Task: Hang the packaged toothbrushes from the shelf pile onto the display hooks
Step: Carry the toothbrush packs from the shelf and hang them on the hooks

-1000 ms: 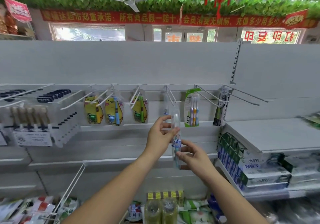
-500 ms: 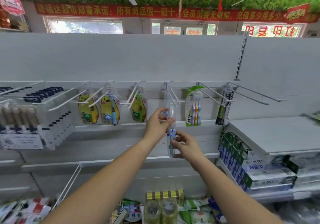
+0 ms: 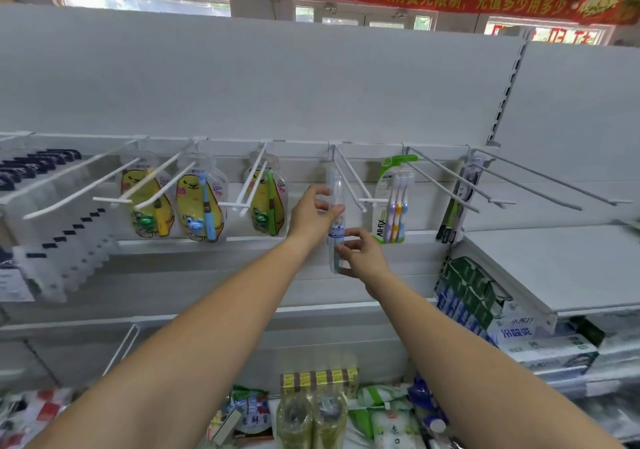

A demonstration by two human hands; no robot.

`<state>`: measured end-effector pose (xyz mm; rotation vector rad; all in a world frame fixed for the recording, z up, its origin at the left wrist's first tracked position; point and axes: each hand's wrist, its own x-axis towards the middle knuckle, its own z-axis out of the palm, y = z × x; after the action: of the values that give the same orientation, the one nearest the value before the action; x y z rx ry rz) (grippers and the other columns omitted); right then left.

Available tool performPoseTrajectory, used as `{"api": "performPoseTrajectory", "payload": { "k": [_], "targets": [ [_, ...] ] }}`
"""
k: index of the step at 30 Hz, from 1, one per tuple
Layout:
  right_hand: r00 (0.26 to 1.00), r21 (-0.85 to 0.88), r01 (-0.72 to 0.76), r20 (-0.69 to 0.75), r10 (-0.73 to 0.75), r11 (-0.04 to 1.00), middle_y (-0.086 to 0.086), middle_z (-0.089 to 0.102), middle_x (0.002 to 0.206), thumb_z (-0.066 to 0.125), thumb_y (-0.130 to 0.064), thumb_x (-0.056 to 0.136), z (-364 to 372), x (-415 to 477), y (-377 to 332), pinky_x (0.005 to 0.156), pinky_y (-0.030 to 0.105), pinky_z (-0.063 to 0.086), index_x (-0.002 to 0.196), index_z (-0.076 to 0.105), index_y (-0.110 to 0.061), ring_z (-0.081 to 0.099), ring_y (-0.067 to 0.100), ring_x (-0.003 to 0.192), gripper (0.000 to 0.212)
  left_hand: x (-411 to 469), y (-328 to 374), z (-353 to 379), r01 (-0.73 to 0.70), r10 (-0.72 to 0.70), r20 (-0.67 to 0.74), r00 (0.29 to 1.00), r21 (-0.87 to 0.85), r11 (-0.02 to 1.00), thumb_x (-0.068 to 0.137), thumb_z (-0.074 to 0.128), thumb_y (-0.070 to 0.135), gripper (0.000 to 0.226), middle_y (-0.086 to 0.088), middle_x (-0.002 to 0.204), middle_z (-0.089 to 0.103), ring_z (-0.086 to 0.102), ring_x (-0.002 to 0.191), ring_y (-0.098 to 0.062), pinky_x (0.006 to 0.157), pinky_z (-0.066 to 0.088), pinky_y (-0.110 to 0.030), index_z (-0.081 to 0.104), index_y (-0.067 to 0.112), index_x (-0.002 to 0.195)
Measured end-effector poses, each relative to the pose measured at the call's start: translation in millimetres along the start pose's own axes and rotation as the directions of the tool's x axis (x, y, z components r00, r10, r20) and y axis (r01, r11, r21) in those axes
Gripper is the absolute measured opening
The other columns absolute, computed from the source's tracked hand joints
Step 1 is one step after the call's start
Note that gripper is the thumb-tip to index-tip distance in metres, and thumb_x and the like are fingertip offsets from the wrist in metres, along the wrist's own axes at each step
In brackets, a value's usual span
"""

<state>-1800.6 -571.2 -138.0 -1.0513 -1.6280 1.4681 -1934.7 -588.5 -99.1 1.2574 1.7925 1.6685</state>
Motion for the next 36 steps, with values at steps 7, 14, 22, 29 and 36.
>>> {"api": "performPoseTrajectory", "payload": {
  "k": [7, 14, 22, 29, 36],
  "targets": [
    [1.000, -0.041, 0.001, -0.005, -0.001, 0.999, 0.012, 0.066, 0.105, 0.062, -0.004, 0.097, 3, 20, 2, 0.087, 0.045, 0.058, 0.114, 0.058, -0.014, 0.065, 0.030, 0.101, 0.020, 12, -15, -3, 0.040, -0.040, 0.012, 0.999, -0.008, 0.999, 0.085, 0.083, 0.032, 0.028, -0.002, 0.100, 0.068, 0.070, 0.094, -0.024, 0.084, 0.062, -0.050, 0.061, 0.024, 0.101],
    [0.988, -0.523, 0.149, 0.103, -0.112, 0.839, 0.002, 0.064, 0.119, 0.069, -0.017, 0.094, -19, 7, 2, 0.098, 0.041, 0.054, 0.128, 0.060, -0.012, 0.064, 0.022, 0.108, 0.036, -13, -3, -33, 0.017, -0.037, 0.070, 0.997, 0.271, 0.962, 0.093, 0.072, 0.039, 0.033, 0.001, 0.103, 0.066, 0.063, 0.096, -0.016, 0.080, 0.050, -0.029, 0.063, 0.017, 0.116],
    [0.935, -0.849, 0.352, 0.296, -0.196, 0.395, -0.009, 0.058, 0.137, 0.054, -0.056, 0.096, -103, -78, -40, 0.102, 0.036, 0.049, 0.142, 0.050, -0.029, 0.056, 0.010, 0.123, 0.053, -85, 31, -64, -0.511, 0.100, 0.542, 0.834, 0.693, 0.509, 0.095, 0.055, 0.062, 0.057, 0.002, 0.134, 0.062, 0.056, 0.123, -0.018, 0.103, 0.046, -0.035, 0.060, 0.022, 0.134],
    [0.959, -0.931, 0.267, 0.230, -0.168, 0.249, -0.004, 0.060, 0.137, 0.051, -0.061, 0.095, -161, -135, -34, 0.101, 0.036, 0.048, 0.142, 0.051, -0.025, 0.057, 0.014, 0.121, 0.059, -121, 49, 18, -0.680, 0.102, 0.726, 0.681, 0.574, 0.456, 0.092, 0.046, 0.075, 0.074, 0.004, 0.143, 0.058, 0.054, 0.128, -0.015, 0.104, 0.047, -0.034, 0.053, 0.023, 0.144],
    [0.992, -0.979, 0.069, 0.047, -0.116, 0.193, 0.001, 0.061, 0.137, 0.048, -0.066, 0.094, -267, -198, -11, 0.097, 0.042, 0.050, 0.141, 0.051, -0.023, 0.059, 0.022, 0.120, 0.063, -153, 67, 146, -0.778, 0.131, 0.822, 0.554, 0.456, 0.432, 0.089, 0.043, 0.080, 0.072, 0.000, 0.130, 0.065, 0.062, 0.114, -0.019, 0.091, 0.053, -0.038, 0.061, 0.025, 0.131]
  ]
}}
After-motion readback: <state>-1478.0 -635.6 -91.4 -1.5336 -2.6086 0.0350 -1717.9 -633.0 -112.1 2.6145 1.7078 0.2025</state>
